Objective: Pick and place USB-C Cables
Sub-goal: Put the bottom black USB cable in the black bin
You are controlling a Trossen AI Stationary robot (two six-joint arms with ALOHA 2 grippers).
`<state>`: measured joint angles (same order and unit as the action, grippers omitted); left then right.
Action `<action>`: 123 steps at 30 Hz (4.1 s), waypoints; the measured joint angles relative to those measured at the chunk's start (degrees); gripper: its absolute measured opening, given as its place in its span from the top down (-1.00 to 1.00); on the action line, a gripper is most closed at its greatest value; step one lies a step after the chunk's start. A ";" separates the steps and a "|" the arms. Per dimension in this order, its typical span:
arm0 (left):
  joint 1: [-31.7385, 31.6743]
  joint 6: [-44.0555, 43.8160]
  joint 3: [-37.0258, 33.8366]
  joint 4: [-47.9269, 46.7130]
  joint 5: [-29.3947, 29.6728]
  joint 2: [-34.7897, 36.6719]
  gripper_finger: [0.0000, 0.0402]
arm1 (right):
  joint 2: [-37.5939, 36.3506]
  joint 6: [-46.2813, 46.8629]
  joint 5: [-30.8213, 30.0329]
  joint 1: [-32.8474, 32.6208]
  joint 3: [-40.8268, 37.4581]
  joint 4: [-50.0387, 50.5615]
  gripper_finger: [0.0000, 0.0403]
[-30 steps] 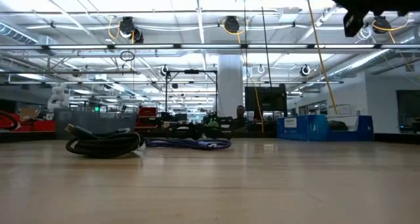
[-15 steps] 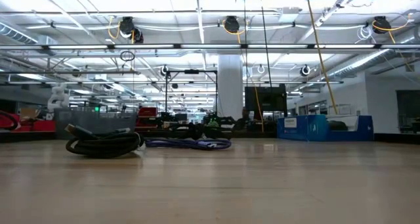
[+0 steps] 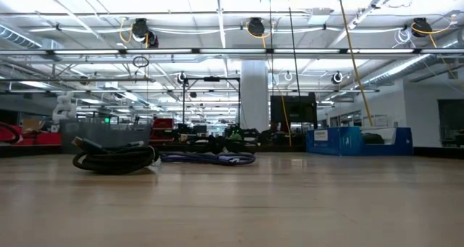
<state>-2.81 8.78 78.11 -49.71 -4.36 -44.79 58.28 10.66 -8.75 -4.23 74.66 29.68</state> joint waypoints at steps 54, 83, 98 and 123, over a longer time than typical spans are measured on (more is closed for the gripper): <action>31.50 -23.10 -0.66 -3.42 13.52 -66.65 -0.14 | 1.88 3.21 -1.71 -10.90 -22.12 -12.51 1.00; 30.62 -19.24 -7.30 6.43 13.03 -66.55 0.63 | 1.90 1.92 -1.92 -10.86 -24.66 -14.69 1.00; 25.60 -17.81 -2.90 -4.31 15.45 -56.62 0.73 | 1.88 1.92 -1.75 -10.86 -24.66 -14.46 1.00; -3.52 -13.42 -2.84 -17.56 27.80 -25.34 0.72 | 1.88 0.48 -1.72 -10.88 -24.66 -14.85 1.00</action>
<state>-6.33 -4.64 75.26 -67.27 23.44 -70.13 60.16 11.14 -10.48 -15.11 50.00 14.83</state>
